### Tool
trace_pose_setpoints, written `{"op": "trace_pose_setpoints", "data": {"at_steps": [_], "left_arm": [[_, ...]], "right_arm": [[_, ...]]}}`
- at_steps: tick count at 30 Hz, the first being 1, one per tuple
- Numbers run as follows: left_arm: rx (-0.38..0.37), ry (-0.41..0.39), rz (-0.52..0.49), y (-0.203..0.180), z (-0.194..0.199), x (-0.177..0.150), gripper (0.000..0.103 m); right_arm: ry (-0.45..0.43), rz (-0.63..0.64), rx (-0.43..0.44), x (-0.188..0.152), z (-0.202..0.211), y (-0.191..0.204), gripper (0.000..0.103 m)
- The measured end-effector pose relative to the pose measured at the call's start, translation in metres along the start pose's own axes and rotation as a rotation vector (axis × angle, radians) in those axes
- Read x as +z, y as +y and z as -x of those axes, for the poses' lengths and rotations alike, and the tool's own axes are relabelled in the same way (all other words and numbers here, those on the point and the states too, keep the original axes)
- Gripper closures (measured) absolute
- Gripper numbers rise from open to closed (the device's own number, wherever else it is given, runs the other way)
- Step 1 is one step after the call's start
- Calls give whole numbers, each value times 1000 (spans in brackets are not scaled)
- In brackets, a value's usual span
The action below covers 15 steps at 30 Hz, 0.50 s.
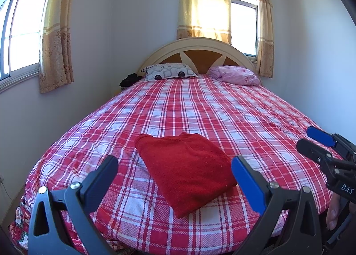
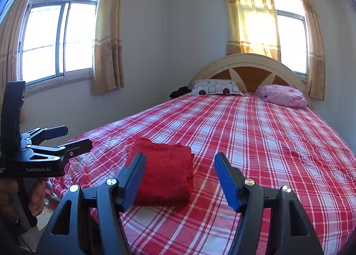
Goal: Fold small clothes
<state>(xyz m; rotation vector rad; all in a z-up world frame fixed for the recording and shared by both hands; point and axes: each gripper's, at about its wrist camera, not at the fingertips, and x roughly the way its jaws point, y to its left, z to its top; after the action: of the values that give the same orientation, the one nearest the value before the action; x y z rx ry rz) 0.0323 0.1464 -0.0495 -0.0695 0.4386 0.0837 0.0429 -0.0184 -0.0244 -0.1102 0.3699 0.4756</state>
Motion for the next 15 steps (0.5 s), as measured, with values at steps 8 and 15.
{"op": "trace_pose_setpoints", "data": {"at_steps": [8,15], "left_arm": [[-8,-33,8,2,8,5,0],[-1,-62,6,2,15,9,0]], "right_arm": [[-39,-36,-10,2,4,-3,38],[-77,-32,-9,5,10,1,38]]}}
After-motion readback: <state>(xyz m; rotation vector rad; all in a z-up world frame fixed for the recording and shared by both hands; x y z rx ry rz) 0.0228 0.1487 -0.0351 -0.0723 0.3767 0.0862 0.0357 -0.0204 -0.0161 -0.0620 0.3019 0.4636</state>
